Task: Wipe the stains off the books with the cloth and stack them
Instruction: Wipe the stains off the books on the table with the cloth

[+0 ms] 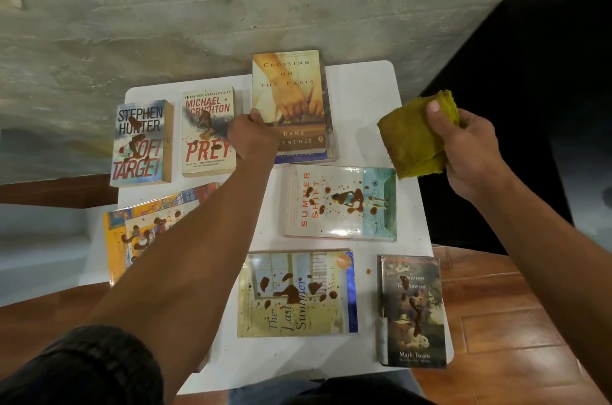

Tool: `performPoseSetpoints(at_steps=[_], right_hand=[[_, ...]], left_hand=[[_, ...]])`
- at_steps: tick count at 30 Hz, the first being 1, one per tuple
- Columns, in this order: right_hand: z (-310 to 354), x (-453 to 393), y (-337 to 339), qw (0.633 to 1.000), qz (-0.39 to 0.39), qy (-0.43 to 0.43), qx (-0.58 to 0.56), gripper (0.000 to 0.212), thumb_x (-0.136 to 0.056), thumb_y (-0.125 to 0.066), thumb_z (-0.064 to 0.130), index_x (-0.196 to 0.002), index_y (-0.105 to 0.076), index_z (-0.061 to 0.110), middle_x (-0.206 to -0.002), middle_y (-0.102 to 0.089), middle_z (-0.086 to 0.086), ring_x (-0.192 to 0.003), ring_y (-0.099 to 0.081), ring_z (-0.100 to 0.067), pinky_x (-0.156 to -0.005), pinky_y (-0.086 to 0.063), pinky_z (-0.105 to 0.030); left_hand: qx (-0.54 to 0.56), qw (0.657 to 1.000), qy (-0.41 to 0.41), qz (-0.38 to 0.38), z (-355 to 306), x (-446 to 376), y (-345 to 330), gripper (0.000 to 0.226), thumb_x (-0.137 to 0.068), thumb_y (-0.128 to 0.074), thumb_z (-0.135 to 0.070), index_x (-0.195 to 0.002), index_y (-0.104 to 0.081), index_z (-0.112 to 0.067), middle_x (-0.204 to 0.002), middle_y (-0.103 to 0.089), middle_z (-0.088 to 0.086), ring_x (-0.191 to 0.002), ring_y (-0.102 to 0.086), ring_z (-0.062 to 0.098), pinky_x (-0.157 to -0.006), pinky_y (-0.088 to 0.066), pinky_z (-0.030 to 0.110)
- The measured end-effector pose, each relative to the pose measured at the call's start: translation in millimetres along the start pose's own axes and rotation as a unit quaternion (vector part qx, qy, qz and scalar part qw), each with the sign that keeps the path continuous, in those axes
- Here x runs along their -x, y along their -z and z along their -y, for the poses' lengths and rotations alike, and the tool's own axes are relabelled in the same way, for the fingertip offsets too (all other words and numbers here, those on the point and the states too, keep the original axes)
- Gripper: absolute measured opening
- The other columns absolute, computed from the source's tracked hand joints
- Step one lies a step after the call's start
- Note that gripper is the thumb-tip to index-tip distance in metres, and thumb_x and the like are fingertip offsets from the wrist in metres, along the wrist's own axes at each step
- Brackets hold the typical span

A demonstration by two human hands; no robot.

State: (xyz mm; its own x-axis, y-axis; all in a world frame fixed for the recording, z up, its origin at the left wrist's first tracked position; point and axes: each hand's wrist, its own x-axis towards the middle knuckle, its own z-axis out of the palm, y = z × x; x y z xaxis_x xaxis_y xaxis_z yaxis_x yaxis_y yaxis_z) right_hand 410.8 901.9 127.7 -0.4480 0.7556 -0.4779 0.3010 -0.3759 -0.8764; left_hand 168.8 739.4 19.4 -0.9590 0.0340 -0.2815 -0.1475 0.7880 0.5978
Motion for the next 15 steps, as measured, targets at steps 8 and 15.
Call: performPoseSetpoints(at_steps=[8,15], right_hand=[[-11,13,14,0.995,0.016,-0.052,-0.083,0.032,-0.096,-0.060,0.037,-0.125,-0.057,0.023,-0.122,-0.067,0.000,-0.105,-0.070,-0.018,-0.074,-0.060,-0.036],[-19,14,16,0.997,0.013,-0.052,-0.049,0.025,-0.096,-0.061,0.038,-0.118,-0.058,0.028,-0.118,-0.066,0.002,-0.102,-0.070,-0.016,-0.067,-0.059,-0.029]], left_hand=[[-0.017,0.999,0.041,0.028,-6,0,1,0.032,-0.104,-0.049,-0.033,-0.109,-0.066,-0.006,-0.111,-0.065,0.015,-0.104,-0.063,0.029,-0.089,-0.056,0.043],[0.016,0.994,0.109,0.014,-16,-3,3,0.025,-0.105,-0.046,-0.037,-0.095,-0.052,-0.015,-0.109,-0.068,0.009,-0.099,-0.066,0.024,-0.089,-0.057,0.040]])
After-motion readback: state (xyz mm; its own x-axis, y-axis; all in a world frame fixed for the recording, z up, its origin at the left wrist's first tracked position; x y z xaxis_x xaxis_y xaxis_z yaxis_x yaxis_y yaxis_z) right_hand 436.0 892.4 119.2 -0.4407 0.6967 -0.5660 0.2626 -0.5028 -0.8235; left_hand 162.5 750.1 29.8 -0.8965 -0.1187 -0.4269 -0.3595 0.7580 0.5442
